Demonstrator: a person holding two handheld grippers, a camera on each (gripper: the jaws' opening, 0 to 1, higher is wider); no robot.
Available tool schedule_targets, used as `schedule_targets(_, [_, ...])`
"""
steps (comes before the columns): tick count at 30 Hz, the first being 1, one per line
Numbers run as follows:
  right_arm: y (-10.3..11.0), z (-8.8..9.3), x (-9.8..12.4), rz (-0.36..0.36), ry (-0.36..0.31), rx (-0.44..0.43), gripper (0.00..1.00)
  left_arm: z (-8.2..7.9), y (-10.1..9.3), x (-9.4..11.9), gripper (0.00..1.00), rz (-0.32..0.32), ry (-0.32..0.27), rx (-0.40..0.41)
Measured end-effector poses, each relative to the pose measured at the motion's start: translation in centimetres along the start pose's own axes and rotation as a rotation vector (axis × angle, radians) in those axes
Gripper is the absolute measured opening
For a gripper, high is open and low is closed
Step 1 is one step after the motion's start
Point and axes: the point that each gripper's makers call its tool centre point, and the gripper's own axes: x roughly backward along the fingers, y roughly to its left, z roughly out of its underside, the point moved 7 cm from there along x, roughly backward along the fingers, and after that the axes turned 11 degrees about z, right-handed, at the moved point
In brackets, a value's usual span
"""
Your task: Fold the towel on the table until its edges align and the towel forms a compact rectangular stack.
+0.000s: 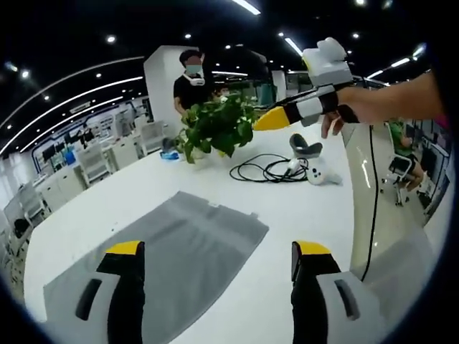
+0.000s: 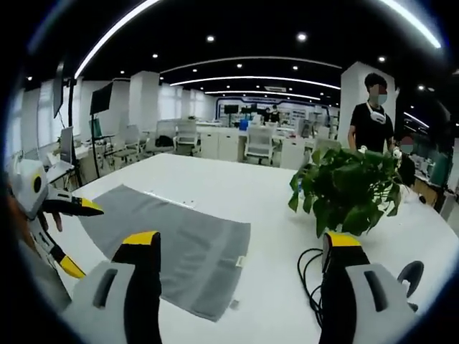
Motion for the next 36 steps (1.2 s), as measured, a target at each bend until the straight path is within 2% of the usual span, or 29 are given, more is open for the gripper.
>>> schedule_targets(9, [-0.6, -0.5, -2.1, -0.015, 0.021, 0.011, 0.91, -1.2, -1.6, -3.3, 0.85, 0.056, -0.007, -0.011])
schedule_targets(17, [-1.8, -0.9, -4.4, -0.031, 0.043, 0.023, 0.89, -1.5, -2.4, -5.7, 0.83, 0.083, 0.008, -0.023])
schedule_targets(21, [-1.9, -0.7, -5.4, -0.050, 0.036, 0.039, 0.83, -1.6, -2.8, -6.8, 0.83, 0.092, 0.017, -0.019])
schedule_targets(36, [-2.2, 1.2, -10.7, -0.114, 0.102, 0.015, 0.79, -0.8, -2.9, -10.6, 0.81, 0.110, 0.061, -0.002])
